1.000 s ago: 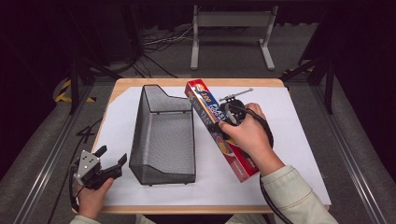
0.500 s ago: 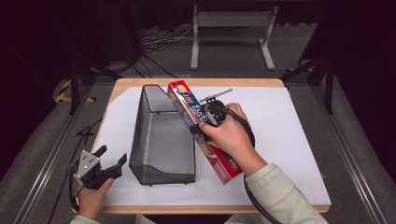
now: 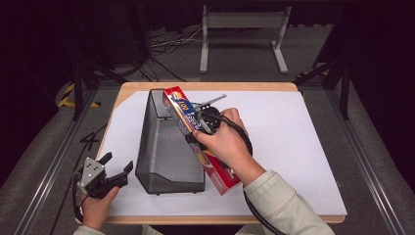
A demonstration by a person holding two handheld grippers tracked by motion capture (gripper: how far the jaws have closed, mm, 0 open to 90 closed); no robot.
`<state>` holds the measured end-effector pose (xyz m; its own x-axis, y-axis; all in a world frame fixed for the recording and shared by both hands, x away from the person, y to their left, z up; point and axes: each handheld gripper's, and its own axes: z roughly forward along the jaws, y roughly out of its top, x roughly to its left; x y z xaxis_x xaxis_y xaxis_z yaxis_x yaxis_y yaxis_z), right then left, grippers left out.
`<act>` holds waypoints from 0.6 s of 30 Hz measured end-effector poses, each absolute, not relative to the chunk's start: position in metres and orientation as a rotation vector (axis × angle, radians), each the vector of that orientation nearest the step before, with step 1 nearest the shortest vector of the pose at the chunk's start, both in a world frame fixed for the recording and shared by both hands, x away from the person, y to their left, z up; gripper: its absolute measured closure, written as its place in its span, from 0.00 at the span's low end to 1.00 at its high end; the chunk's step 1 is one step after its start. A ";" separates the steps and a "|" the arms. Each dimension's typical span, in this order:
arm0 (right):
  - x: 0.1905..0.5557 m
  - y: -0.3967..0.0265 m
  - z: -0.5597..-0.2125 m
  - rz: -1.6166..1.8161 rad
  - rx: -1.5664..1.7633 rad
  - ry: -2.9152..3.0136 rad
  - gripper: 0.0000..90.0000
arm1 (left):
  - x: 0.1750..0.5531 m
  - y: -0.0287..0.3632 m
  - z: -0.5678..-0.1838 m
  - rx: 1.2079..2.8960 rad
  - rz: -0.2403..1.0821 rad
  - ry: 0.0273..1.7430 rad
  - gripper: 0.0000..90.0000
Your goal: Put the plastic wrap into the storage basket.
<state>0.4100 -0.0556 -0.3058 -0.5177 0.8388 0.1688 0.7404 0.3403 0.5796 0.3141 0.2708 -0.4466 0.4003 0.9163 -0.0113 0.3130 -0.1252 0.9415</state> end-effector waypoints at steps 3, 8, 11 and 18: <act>0.410 -0.049 -0.308 0.930 1.459 2.436 0.44 | 0.314 0.271 -0.447 1.662 0.760 1.095 0.21; 0.411 -0.039 -0.316 0.919 1.464 2.439 0.44 | 0.314 0.270 -0.447 1.665 0.762 1.087 0.21; 0.413 -0.034 -0.322 0.902 1.474 2.448 0.44 | 0.314 0.270 -0.446 1.667 0.759 1.085 0.21; 0.418 -0.025 -0.333 0.852 1.495 2.459 0.44 | 0.315 0.269 -0.447 1.665 0.759 1.084 0.21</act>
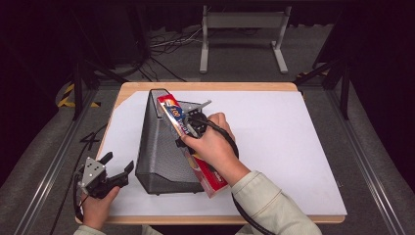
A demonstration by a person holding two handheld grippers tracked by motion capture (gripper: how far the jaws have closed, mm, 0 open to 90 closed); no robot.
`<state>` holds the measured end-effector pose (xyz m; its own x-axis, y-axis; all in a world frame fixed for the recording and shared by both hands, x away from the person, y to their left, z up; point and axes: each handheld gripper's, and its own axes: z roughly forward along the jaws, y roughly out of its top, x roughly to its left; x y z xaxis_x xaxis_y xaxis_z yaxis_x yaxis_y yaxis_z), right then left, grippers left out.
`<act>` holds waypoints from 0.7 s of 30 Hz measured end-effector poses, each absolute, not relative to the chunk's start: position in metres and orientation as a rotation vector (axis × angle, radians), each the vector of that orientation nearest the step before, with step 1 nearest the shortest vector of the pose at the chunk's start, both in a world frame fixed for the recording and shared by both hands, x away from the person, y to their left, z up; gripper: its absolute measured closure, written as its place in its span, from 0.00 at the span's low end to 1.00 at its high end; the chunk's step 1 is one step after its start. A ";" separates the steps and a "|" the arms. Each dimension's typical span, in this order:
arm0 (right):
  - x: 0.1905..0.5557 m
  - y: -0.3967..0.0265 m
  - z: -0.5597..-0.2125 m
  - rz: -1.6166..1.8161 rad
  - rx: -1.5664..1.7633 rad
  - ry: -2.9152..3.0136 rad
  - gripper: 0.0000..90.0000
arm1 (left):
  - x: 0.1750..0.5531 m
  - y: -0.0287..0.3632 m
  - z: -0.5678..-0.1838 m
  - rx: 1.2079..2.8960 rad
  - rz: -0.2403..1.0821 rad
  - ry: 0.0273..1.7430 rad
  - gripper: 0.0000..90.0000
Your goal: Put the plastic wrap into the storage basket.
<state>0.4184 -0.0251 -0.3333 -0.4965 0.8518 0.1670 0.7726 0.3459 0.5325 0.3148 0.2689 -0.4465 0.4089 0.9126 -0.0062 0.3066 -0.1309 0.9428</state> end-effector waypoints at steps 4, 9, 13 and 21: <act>0.422 -0.020 -0.338 0.818 1.508 2.469 0.44 | 0.315 0.269 -0.447 1.666 0.758 1.083 0.21; 0.426 -0.016 -0.342 0.779 1.510 2.492 0.43 | 0.315 0.269 -0.447 1.668 0.755 1.083 0.21; 0.427 -0.014 -0.343 0.752 1.509 2.503 0.43 | 0.315 0.268 -0.447 1.665 0.752 1.082 0.21; 0.432 -0.009 -0.345 0.705 1.520 2.529 0.43 | 0.315 0.268 -0.447 1.666 0.753 1.080 0.21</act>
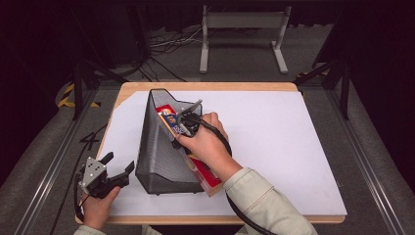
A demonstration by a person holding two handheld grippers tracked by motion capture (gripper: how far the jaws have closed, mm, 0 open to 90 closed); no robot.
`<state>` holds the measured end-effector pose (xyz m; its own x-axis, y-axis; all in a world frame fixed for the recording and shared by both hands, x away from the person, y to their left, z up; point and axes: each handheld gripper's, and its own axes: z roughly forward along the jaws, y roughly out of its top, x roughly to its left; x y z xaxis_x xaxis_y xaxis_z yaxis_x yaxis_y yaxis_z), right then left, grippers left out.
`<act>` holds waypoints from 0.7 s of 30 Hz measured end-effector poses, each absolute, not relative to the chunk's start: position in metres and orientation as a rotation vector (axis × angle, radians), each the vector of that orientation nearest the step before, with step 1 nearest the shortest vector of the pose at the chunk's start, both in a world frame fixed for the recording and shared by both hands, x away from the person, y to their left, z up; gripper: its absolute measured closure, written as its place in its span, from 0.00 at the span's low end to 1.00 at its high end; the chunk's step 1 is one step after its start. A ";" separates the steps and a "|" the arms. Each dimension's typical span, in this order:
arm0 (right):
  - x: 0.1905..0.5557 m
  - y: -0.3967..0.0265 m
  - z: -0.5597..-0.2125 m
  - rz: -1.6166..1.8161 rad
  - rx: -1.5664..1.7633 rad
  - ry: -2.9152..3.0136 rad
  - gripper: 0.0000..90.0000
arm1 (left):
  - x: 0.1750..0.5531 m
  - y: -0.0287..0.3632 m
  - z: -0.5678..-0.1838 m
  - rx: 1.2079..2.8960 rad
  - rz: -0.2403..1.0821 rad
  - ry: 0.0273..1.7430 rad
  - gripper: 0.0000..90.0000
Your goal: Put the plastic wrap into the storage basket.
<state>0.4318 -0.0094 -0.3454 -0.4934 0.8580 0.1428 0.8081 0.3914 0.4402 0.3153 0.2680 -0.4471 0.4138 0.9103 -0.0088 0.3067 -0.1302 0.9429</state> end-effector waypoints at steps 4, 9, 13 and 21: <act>0.436 -0.009 -0.349 0.672 1.546 2.539 0.43 | 0.315 0.268 -0.447 1.670 0.752 1.083 0.21; 0.439 -0.009 -0.349 0.683 1.546 2.549 0.43 | 0.315 0.268 -0.447 1.673 0.752 1.082 0.21; 0.437 -0.008 -0.345 0.736 1.505 2.524 0.38 | 0.316 0.267 -0.448 1.678 0.753 1.078 0.21; 0.433 -0.009 -0.341 0.829 1.453 2.510 0.27 | 0.317 0.266 -0.448 1.675 0.751 1.080 0.21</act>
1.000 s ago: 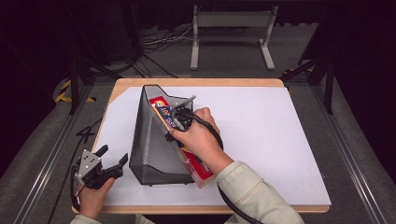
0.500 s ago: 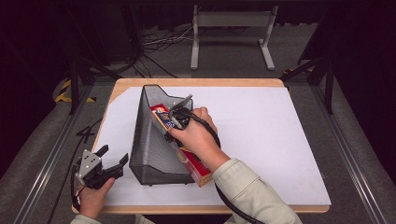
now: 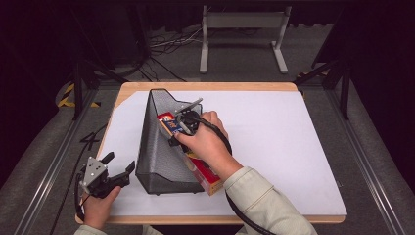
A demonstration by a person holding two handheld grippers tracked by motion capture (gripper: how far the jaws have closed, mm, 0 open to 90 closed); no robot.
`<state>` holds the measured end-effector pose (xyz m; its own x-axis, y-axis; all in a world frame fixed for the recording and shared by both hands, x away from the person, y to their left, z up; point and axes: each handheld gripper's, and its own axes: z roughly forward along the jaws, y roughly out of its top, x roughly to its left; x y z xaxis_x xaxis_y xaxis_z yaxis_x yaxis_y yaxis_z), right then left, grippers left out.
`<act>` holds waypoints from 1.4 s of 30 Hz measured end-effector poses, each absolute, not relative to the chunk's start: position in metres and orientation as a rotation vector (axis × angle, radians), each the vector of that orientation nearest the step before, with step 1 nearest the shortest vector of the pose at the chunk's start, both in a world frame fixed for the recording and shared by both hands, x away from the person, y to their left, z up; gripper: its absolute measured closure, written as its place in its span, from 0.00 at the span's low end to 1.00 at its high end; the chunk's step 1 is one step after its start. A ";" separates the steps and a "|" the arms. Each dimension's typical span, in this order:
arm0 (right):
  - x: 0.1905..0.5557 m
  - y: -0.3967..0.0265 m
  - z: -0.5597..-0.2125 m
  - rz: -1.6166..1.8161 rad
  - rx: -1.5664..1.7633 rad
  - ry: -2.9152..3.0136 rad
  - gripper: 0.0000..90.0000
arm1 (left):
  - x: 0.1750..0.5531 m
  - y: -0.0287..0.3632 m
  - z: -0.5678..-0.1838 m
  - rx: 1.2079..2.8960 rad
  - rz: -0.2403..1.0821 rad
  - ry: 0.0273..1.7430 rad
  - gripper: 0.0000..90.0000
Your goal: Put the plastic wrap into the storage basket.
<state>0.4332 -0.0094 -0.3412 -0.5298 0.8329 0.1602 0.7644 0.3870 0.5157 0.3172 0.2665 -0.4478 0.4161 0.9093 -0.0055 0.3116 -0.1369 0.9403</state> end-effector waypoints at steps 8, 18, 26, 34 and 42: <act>0.427 -0.017 -0.331 0.979 1.356 2.452 0.23 | 0.318 0.266 -0.448 1.674 0.750 1.078 0.21; 0.414 -0.035 -0.317 1.155 1.268 2.378 0.23 | 0.316 0.266 -0.448 1.673 0.753 1.082 0.21; 0.407 -0.056 -0.306 1.230 1.244 2.325 0.23 | 0.316 0.268 -0.447 1.669 0.754 1.087 0.21; 0.403 -0.081 -0.296 1.256 1.254 2.288 0.22 | 0.317 0.267 -0.447 1.669 0.755 1.086 0.21; 0.403 -0.103 -0.293 1.246 1.262 2.273 0.19 | 0.317 0.268 -0.447 1.672 0.755 1.088 0.20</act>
